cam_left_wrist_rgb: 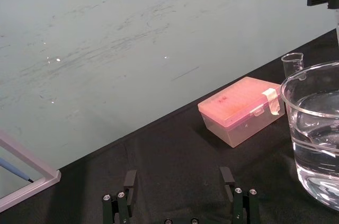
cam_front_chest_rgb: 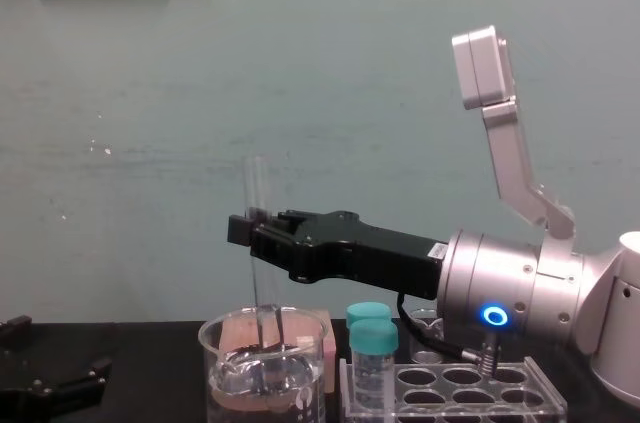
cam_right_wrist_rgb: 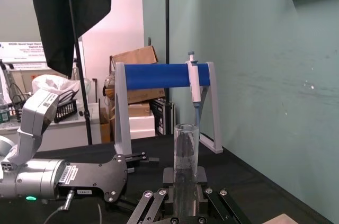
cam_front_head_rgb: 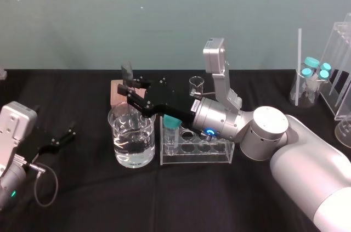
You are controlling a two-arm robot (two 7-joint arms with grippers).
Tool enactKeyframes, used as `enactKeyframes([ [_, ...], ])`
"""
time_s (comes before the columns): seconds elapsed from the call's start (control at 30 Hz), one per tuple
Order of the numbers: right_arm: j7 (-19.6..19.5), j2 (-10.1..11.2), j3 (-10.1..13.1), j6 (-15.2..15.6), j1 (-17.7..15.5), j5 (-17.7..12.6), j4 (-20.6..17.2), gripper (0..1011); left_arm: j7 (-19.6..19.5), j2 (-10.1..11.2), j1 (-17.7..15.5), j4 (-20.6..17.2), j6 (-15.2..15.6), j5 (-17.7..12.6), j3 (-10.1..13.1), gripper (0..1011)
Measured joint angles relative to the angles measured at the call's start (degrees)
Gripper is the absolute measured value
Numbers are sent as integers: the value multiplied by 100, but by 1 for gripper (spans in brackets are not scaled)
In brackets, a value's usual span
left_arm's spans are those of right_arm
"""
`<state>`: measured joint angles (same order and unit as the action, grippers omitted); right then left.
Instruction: Hold the test tube with one hand and immerse one end into the beaker, then return it to the test tube rack.
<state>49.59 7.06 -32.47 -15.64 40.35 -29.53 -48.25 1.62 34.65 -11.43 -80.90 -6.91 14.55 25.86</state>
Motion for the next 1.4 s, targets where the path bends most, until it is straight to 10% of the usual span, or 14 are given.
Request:
enactKeyframes([
  [1.4,37,2,32,-2,43,69,146,241,0,0,0,0,0,0,0,1000],
])
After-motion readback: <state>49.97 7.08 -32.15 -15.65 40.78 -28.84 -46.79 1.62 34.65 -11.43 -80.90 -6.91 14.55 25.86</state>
